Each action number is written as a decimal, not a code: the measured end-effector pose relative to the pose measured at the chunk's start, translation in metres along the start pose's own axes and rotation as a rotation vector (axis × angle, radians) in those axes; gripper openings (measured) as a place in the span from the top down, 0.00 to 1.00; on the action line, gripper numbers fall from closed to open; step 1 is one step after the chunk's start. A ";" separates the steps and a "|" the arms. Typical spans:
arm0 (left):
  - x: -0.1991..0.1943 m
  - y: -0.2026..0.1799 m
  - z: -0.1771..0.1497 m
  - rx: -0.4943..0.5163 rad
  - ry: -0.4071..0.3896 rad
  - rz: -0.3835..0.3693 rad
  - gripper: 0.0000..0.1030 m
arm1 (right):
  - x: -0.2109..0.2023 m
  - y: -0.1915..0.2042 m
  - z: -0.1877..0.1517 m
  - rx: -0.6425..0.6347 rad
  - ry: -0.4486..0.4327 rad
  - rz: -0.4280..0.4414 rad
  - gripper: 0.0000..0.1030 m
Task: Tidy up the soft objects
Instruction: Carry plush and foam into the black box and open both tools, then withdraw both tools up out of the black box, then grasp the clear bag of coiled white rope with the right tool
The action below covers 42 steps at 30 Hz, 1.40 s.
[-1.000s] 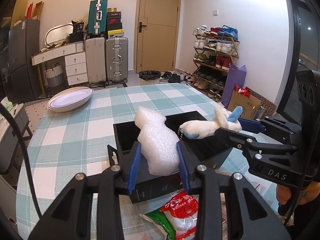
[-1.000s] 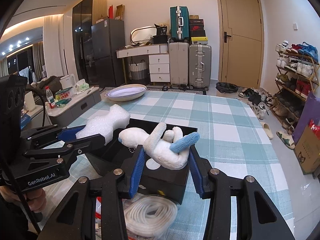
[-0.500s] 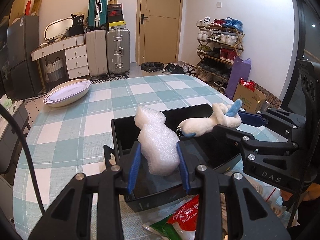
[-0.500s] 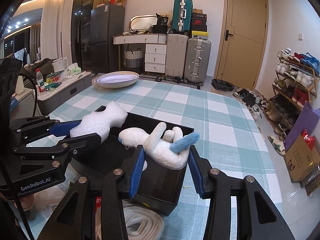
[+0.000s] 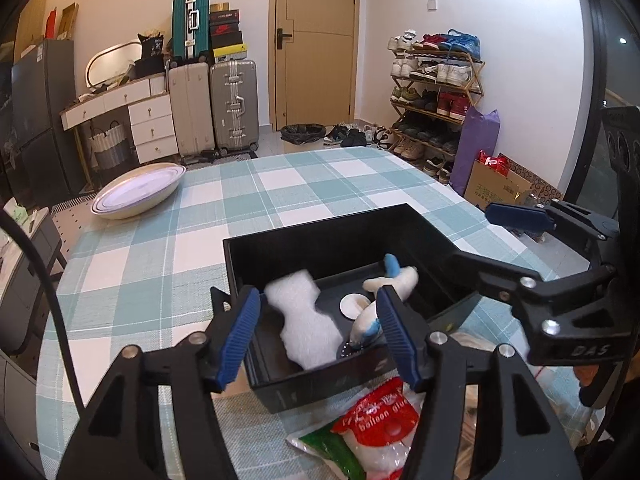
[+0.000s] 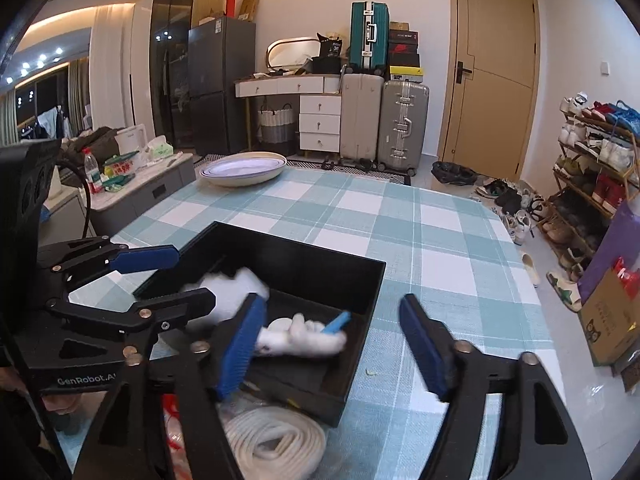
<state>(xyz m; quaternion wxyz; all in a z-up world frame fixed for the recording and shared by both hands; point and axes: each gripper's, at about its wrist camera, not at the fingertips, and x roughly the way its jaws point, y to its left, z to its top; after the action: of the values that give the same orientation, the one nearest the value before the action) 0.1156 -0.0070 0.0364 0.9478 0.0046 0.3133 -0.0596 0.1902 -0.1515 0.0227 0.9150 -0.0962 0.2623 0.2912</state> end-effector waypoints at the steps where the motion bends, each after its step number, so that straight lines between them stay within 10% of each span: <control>1: -0.004 -0.001 -0.002 0.006 0.000 0.005 0.36 | -0.007 -0.002 -0.001 0.011 -0.002 0.021 0.17; 4: -0.017 0.002 -0.008 -0.011 -0.018 0.007 0.10 | -0.025 -0.007 -0.007 0.054 -0.009 0.063 0.08; 8: -0.034 0.007 -0.017 -0.038 -0.044 -0.004 0.00 | -0.043 -0.010 -0.016 0.099 -0.023 0.070 0.01; 42: -0.056 0.007 -0.053 -0.071 -0.029 0.037 0.00 | -0.055 0.013 -0.059 0.140 0.142 0.116 0.00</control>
<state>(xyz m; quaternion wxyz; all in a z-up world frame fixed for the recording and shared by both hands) 0.0402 0.0089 0.0265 0.9527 -0.0238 0.3014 -0.0309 0.1198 -0.1868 0.0021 0.8803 -0.0371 0.3510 0.3170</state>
